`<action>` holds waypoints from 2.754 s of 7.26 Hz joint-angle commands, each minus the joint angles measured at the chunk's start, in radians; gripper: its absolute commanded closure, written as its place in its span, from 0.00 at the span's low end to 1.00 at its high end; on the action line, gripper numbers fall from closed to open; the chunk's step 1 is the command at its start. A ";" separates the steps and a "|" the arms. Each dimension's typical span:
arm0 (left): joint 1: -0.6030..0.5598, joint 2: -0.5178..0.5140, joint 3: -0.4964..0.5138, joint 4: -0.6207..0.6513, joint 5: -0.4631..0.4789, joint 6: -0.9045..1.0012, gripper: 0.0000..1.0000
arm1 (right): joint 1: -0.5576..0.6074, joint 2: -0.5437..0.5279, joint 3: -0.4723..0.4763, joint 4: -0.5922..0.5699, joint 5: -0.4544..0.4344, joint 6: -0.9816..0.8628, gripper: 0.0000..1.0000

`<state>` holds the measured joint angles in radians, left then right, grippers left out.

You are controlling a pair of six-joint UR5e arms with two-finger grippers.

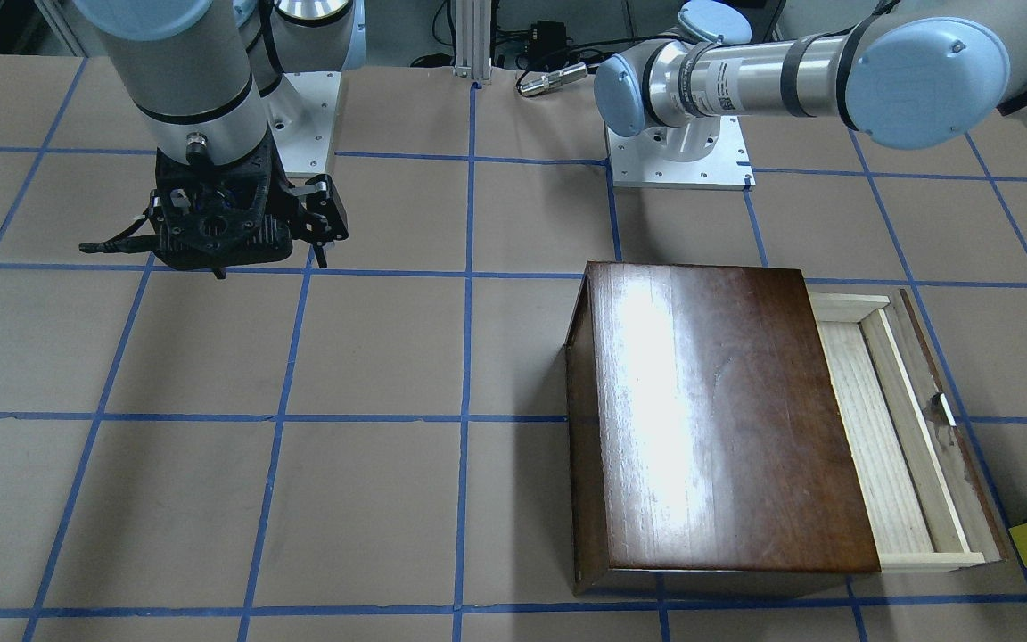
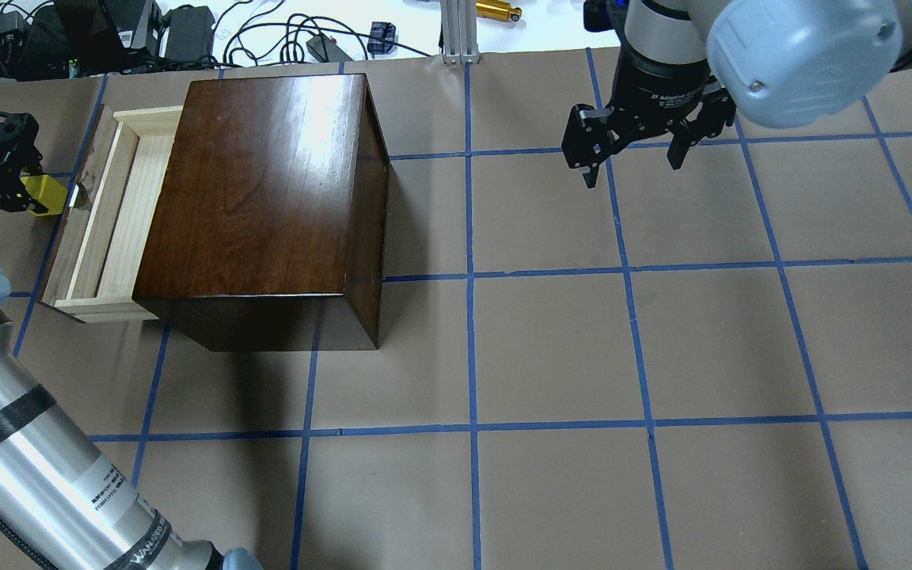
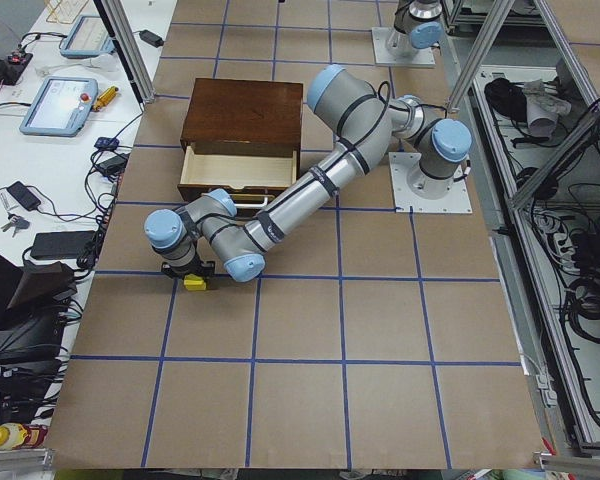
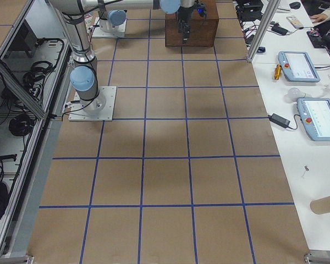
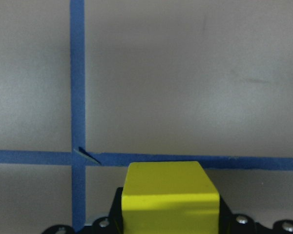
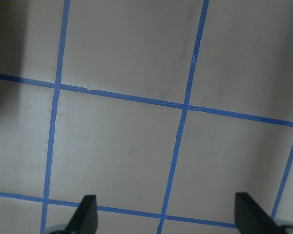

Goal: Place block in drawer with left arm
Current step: 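Lift the yellow cube and carry it over the open drawer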

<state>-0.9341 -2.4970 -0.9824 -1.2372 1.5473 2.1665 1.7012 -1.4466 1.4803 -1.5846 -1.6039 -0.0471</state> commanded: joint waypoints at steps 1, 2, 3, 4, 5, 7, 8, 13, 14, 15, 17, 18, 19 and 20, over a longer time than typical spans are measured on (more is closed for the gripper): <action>0.000 0.001 -0.004 0.005 -0.010 0.003 0.65 | 0.000 0.000 0.000 0.000 -0.001 0.001 0.00; 0.000 0.001 -0.004 0.007 -0.010 0.003 0.64 | 0.000 0.000 -0.002 0.000 -0.001 0.000 0.00; 0.000 0.001 -0.004 0.007 -0.010 0.003 0.64 | 0.000 0.000 0.000 0.000 -0.001 0.000 0.00; 0.000 0.001 -0.004 0.007 -0.010 0.003 0.64 | 0.000 0.000 0.000 0.000 -0.001 0.000 0.00; 0.000 0.001 -0.004 0.007 -0.009 0.003 0.64 | 0.000 0.000 0.000 0.000 -0.001 0.000 0.00; 0.000 0.001 -0.004 0.007 -0.009 0.003 0.64 | 0.000 0.000 0.000 0.000 -0.001 0.000 0.00; 0.000 0.001 -0.004 0.007 -0.009 0.003 0.64 | 0.000 0.000 0.000 0.000 -0.001 0.000 0.00; -0.005 0.183 -0.012 -0.178 0.008 0.001 0.64 | 0.000 0.000 0.000 0.000 0.001 0.000 0.00; -0.002 0.254 -0.030 -0.261 0.011 -0.013 0.63 | 0.000 0.000 0.000 0.000 -0.001 0.001 0.00; -0.003 0.321 -0.062 -0.315 0.011 -0.025 0.63 | 0.000 0.000 0.000 0.000 -0.001 0.001 0.00; -0.026 0.461 -0.183 -0.324 -0.001 -0.057 0.65 | 0.000 0.000 0.000 0.000 -0.001 0.000 0.00; -0.060 0.515 -0.246 -0.324 -0.006 -0.104 0.65 | 0.000 0.000 0.000 0.000 -0.001 0.001 0.00; -0.110 0.550 -0.290 -0.315 -0.004 -0.123 0.65 | 0.000 0.000 0.000 0.000 -0.001 0.001 0.00; -0.174 0.569 -0.327 -0.298 -0.001 -0.170 0.65 | 0.000 0.000 0.000 0.000 -0.001 0.000 0.00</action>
<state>-1.0382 -1.9646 -1.2558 -1.5509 1.5444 2.0454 1.7012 -1.4465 1.4803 -1.5846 -1.6046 -0.0465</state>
